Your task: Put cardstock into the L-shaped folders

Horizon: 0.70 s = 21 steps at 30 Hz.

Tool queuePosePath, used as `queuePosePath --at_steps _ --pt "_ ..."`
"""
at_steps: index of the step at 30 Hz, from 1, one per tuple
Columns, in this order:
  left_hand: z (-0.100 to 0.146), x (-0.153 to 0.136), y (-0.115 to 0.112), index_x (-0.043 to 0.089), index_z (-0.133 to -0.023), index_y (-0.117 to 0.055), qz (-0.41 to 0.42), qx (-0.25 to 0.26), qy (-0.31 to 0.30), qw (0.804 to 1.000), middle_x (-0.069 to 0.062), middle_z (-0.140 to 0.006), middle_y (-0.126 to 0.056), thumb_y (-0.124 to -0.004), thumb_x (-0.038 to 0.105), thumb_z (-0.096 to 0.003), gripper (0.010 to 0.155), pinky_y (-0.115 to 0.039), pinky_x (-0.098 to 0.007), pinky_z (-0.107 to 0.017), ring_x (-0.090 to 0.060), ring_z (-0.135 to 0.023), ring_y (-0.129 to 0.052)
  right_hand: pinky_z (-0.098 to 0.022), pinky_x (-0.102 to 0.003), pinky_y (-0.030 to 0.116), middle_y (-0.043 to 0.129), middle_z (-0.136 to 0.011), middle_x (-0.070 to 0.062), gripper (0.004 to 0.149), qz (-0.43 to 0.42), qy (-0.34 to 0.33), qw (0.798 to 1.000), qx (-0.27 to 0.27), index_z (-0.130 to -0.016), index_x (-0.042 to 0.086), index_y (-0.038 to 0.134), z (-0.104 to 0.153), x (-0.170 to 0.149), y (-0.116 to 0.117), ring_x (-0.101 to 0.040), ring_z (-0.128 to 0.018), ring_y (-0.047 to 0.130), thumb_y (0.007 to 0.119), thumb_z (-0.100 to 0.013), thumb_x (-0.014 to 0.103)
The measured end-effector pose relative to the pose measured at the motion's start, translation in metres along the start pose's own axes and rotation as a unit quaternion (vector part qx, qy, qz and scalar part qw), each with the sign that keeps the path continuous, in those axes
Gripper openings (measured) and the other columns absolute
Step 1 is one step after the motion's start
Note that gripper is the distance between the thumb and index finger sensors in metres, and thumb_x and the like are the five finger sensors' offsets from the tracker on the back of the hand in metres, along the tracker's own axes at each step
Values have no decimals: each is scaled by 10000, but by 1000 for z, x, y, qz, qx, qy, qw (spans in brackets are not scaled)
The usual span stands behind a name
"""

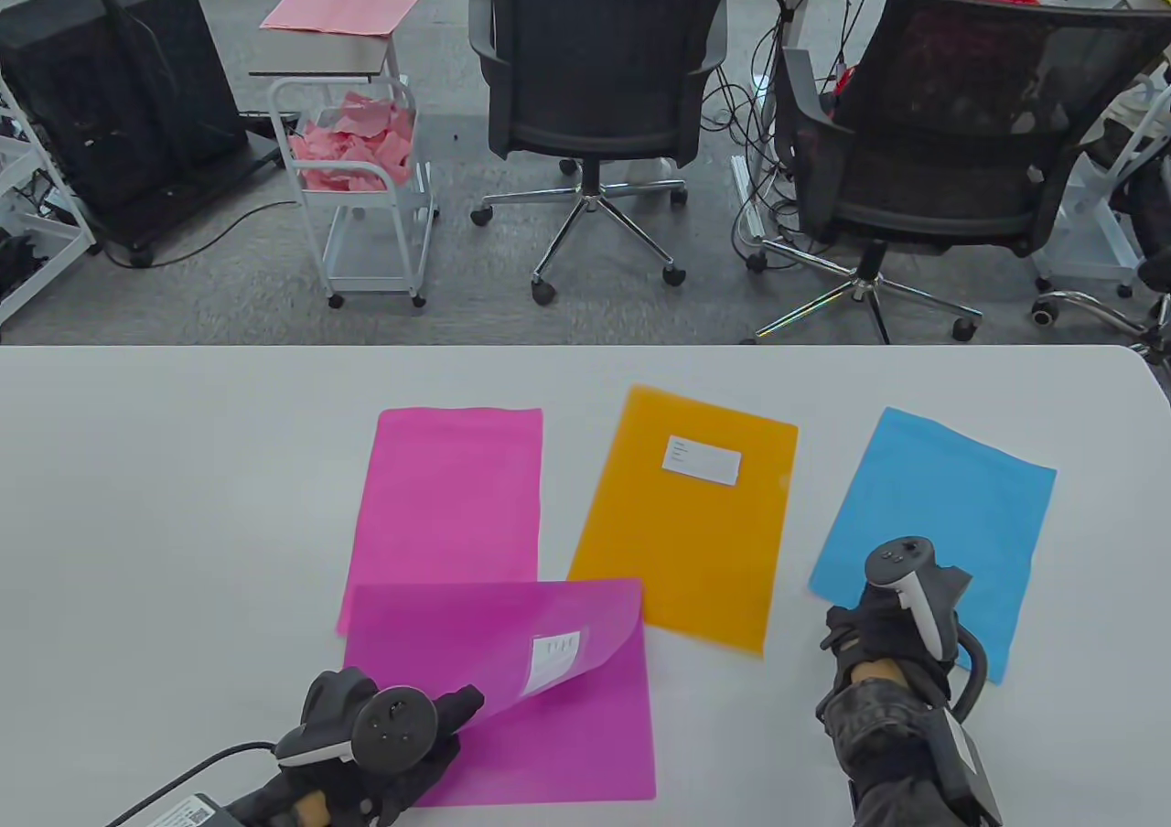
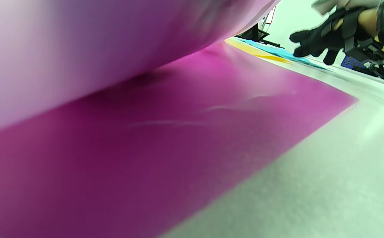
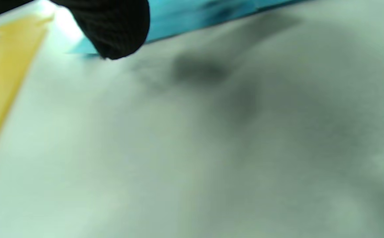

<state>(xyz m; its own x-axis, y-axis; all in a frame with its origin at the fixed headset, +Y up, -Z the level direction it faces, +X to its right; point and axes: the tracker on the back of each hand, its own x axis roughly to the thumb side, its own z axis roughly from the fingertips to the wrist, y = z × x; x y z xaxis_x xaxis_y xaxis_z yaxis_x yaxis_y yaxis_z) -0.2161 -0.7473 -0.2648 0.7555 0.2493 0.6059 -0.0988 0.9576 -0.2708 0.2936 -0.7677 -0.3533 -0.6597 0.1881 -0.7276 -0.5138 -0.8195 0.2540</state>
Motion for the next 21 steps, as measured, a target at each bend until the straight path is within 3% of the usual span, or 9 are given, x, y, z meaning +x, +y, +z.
queuePosePath --at_steps 3,4,5,7,9,12,15,18,21 --pt "0 -2 1 163 -953 -611 10 2 1 1000 -127 -860 -874 -644 437 -449 575 -931 -483 -429 -357 -676 -997 -742 -579 198 -224 -995 81 985 -76 21 997 21 -888 435 -40 -15 -20 -1 -301 -962 -87 814 -410 541" --pt "0 -1 1 163 -952 -613 10 3 1 1000 -128 -858 -876 -645 438 -447 576 -930 -484 -426 -356 -674 -997 -728 -545 184 -41 -1096 41 972 -81 23 996 28 -908 418 -11 -17 -23 0 -306 -971 -34 810 -403 540" --pt "0 -1 1 165 -951 -616 7 4 0 1000 -128 -856 -878 -646 439 -447 575 -929 -485 -424 -360 -669 -998 -714 -519 196 36 -1106 32 968 -76 32 996 29 -926 374 5 -17 -24 0 -299 -965 6 798 -396 541" --pt "0 0 1 163 -948 -621 1 7 -2 1000 -132 -850 -881 -646 438 -446 573 -931 -484 -416 -361 -660 -1005 -672 -530 406 204 -1090 -23 939 -32 23 999 -17 -958 353 74 -10 -17 -4 -351 -956 218 814 -400 505" --pt "1 1 3 161 -947 -622 2 13 1 1000 -133 -843 -887 -645 438 -447 572 -933 -483 -410 -361 -652 -1014 -637 -513 494 299 -1049 -71 819 12 22 999 -27 -1005 281 262 -4 -9 -2 -384 -908 337 784 -407 482" --pt "1 1 6 158 -945 -624 4 21 3 1000 -135 -835 -894 -647 437 -445 573 -933 -484 -402 -363 -643 -1024 -567 -499 614 483 -950 -132 669 55 13 997 -53 -955 210 438 3 2 -1 -387 -809 558 785 -419 410" --pt "2 3 9 157 -943 -628 -5 30 4 1000 -137 -830 -899 -647 439 -445 573 -935 -484 -397 -364 -638 -1031 -459 -480 700 607 -828 -166 547 86 2 993 -78 -882 174 537 10 11 3 -370 -693 706 776 -431 369" --pt "2 5 9 155 -943 -627 -12 30 5 999 -139 -829 -900 -645 439 -445 573 -934 -485 -397 -365 -636 -1034 -376 -487 748 723 -760 -182 521 78 -18 993 -91 -832 131 621 23 20 0 -385 -601 790 807 -400 355" --pt "2 5 8 150 -943 -626 -13 34 8 999 -139 -828 -901 -646 438 -446 575 -934 -488 -394 -366 -635 -1034 -263 -461 798 807 -656 -209 505 108 -68 986 -102 -783 87 678 58 46 -8 -383 -465 866 815 -378 356"
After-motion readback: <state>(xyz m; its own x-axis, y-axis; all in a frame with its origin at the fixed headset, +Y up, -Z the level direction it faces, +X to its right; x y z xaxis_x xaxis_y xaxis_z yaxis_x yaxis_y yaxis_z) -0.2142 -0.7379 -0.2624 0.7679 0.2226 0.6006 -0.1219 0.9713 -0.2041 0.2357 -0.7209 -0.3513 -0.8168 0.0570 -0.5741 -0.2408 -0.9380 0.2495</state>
